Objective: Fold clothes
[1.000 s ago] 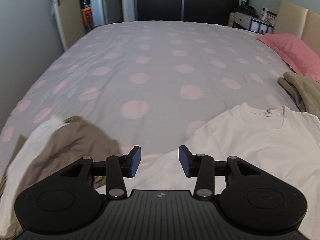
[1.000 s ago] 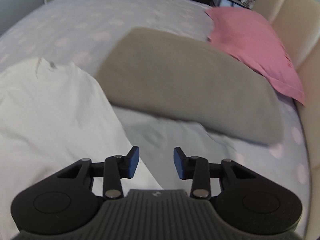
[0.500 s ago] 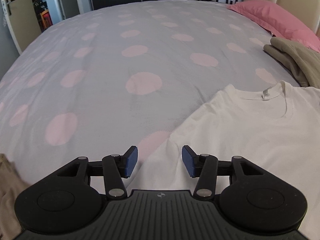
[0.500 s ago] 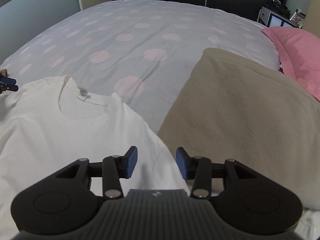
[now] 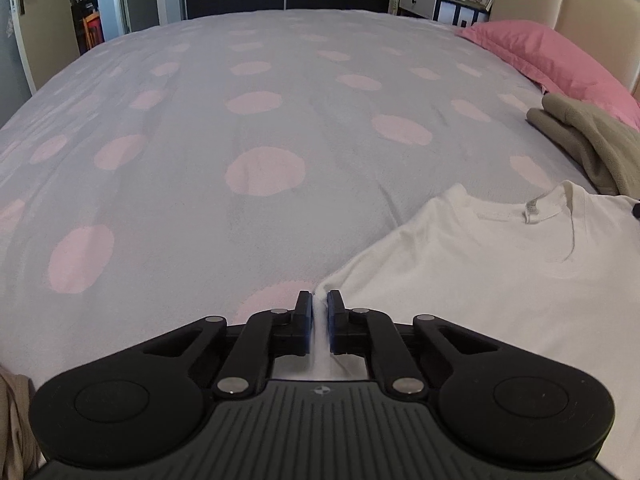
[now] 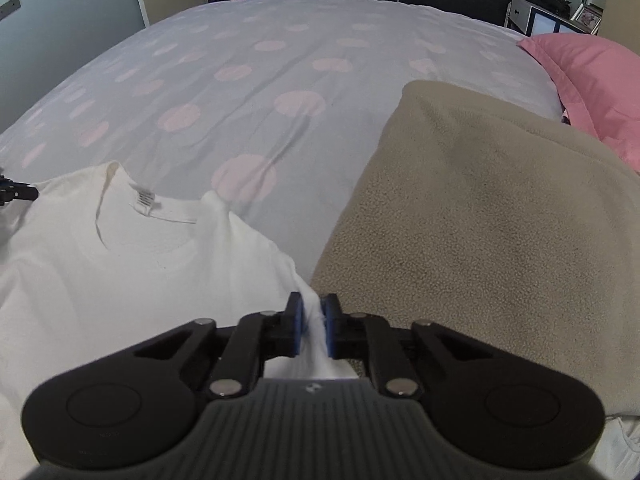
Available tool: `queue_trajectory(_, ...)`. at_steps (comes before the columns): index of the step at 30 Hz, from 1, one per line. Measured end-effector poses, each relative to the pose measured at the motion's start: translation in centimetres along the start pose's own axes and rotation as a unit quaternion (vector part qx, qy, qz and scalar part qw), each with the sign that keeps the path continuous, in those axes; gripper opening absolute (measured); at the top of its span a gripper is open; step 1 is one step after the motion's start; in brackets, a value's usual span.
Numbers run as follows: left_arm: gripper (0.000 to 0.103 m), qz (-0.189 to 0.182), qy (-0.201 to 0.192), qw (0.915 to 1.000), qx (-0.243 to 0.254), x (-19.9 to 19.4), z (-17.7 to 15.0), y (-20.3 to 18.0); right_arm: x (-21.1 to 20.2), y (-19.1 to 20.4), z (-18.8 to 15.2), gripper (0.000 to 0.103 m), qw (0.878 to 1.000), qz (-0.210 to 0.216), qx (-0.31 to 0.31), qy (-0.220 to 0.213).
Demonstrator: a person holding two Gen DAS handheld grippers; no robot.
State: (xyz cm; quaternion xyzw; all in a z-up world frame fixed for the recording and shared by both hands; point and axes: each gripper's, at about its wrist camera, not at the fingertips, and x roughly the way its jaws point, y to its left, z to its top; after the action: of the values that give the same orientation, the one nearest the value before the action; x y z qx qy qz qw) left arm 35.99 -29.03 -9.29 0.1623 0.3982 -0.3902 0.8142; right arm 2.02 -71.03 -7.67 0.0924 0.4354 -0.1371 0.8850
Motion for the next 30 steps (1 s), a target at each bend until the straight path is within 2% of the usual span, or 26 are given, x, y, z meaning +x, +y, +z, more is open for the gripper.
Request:
queue_trajectory(2, 0.005, 0.002, -0.010, 0.9999, -0.006, -0.9, 0.2, -0.1, -0.8, 0.5, 0.3, 0.008, 1.000, 0.000, -0.006, -0.002)
queue_trajectory(8, 0.005, 0.039, -0.052, 0.9979, 0.001, -4.6, 1.7, -0.1, -3.4, 2.3, 2.3, 0.008, 0.998, -0.048, -0.027, -0.041)
queue_trajectory(12, 0.005, 0.053, -0.069, 0.9960, -0.018, -6.0, 2.8, 1.1, -3.8, 2.8, 3.7, 0.008, 0.997, -0.056, -0.022, -0.053)
queue_trajectory(16, 0.005, 0.072, -0.065, 0.9950, -0.023, -4.9, 3.4, 1.4, -2.2, 3.4, 4.4, 0.008, 0.996, -0.066, -0.022, -0.051)
queue_trajectory(26, 0.006, 0.098, 0.019, 0.9949, 0.017, 2.1, 1.2, 1.4, 5.6, 3.5, 2.8, 0.008, 0.995, -0.092, -0.032, 0.013)
queue_trajectory(30, 0.011, 0.099, 0.007, 0.9948, 0.021, 2.3, 0.6, 1.5, 6.3, 3.3, 2.4, 0.013, 0.995, -0.088, -0.038, 0.007)
